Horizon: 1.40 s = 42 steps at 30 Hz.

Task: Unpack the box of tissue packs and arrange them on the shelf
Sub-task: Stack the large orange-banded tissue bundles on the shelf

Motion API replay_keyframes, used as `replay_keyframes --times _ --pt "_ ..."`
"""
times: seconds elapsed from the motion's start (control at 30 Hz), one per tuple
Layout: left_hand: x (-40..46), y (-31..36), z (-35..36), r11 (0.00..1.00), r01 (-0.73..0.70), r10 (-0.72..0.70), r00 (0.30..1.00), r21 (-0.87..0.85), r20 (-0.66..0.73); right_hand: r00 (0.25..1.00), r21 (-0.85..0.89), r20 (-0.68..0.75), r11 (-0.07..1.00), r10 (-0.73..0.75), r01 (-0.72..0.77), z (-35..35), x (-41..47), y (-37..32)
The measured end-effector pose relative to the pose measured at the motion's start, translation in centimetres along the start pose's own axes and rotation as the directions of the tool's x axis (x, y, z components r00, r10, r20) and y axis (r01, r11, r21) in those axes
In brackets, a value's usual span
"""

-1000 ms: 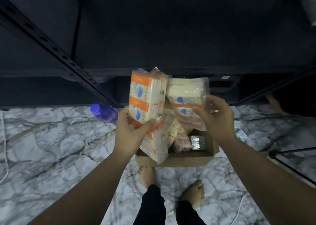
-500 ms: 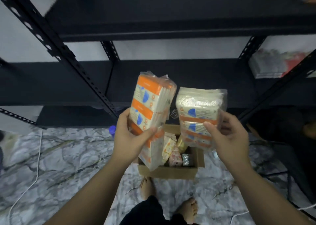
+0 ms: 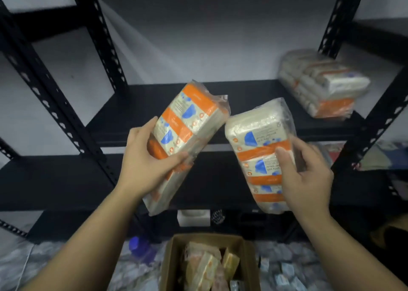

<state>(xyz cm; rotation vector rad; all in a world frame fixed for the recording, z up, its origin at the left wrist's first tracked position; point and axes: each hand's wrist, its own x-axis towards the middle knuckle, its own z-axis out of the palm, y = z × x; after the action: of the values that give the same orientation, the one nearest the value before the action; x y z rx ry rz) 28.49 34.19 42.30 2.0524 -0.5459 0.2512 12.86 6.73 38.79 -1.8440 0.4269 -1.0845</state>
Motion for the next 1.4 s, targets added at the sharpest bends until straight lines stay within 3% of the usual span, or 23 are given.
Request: replay_keyframes --times 0.2,0.5,0.73,0.87,0.97,1.07,1.27,1.4 --pt "8.0 -0.7 -1.4 0.993 -0.055 0.051 0.998 0.103 0.034 1.0 -0.111 -0.028 0.994 -0.006 0.003 3.3 7.2 -1.1" --pt "17.6 -5.0 0.2 0.901 -0.177 0.016 0.926 0.397 0.377 1.0 -0.377 0.026 0.926 -0.017 0.025 10.3 15.6 -1.5" --pt "20.4 -5.5 3.1 0.828 -0.286 0.01 0.867 0.482 0.498 0.97 -0.639 0.18 0.769 0.161 -0.01 14.0 21.1 0.2" --pt "20.8 -5.9 3.5 0.821 -0.298 0.012 0.862 0.487 0.507 0.922 -0.674 0.255 0.737 0.29 -0.045 14.8 23.0 1.3" --pt "20.9 -6.0 3.8 0.814 -0.306 0.017 0.862 0.493 0.507 0.916 -0.7 0.357 0.702 0.185 0.131 15.2 23.4 2.4" --pt "21.1 -5.9 4.2 0.821 -0.295 0.003 0.859 0.489 0.512 0.842 -0.675 0.509 0.691 0.18 0.26 16.1 23.7 3.1" --pt "21.4 -5.7 4.5 0.839 -0.251 -0.022 0.871 0.483 0.491 0.739 -0.602 0.635 0.744 0.224 0.292 17.1 27.2 4.2" --pt "21.3 -5.7 4.5 0.846 -0.244 -0.021 0.873 0.473 0.488 0.672 -0.51 0.721 0.787 0.171 0.347 18.8 30.1 5.2"
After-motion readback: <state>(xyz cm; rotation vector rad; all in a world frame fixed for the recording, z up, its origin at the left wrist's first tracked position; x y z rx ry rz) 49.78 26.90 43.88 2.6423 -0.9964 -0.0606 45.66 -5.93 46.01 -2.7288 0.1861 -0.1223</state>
